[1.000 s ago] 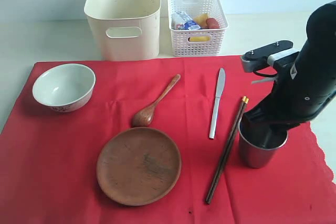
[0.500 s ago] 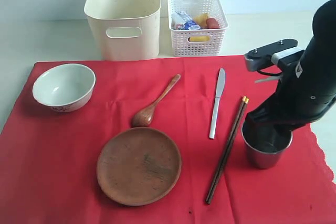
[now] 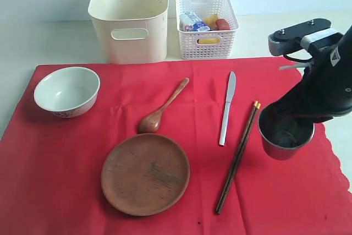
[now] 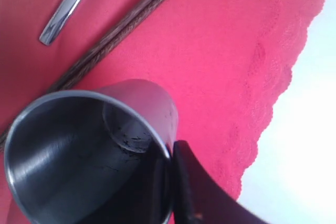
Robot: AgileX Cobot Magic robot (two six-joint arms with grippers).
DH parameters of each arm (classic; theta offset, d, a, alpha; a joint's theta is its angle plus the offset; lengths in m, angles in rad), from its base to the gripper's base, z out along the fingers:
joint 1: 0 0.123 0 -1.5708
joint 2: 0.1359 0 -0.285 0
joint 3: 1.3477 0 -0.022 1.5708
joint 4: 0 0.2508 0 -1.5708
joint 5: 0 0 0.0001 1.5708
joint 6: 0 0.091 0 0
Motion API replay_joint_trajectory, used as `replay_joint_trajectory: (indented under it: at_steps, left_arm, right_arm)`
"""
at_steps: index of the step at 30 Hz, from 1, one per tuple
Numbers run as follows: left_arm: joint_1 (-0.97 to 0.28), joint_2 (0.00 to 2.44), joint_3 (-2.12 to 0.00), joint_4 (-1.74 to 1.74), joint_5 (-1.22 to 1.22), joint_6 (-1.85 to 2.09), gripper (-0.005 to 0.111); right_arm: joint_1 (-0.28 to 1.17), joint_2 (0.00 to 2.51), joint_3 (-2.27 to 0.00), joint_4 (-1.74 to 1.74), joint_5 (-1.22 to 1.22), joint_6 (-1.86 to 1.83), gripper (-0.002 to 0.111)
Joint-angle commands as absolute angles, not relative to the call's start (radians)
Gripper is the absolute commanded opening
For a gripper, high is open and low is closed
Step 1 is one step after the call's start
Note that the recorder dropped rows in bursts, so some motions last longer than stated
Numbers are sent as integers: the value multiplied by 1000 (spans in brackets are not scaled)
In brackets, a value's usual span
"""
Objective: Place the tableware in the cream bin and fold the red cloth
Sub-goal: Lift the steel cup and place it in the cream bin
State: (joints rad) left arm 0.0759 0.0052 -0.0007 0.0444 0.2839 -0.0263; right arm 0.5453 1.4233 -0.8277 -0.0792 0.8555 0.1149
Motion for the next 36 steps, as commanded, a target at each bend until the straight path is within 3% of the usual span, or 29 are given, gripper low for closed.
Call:
replay_joint_trajectory:
  at_steps: [1, 8, 22, 36]
  left_arm:
    - [70, 0, 0, 41, 276, -34, 1]
    - [70, 0, 0, 41, 276, -34, 1]
    - [70, 0, 0, 41, 276, -34, 1]
    - [70, 0, 0, 41, 276, -34, 1]
  right_arm:
    - [547, 1392, -825, -87, 830, 111, 0]
    - [547, 1384, -913, -87, 781, 114, 0]
    - [547, 1544, -1065, 50, 252, 132, 0]
    - [556, 1868, -1413, 104, 184, 117, 0]
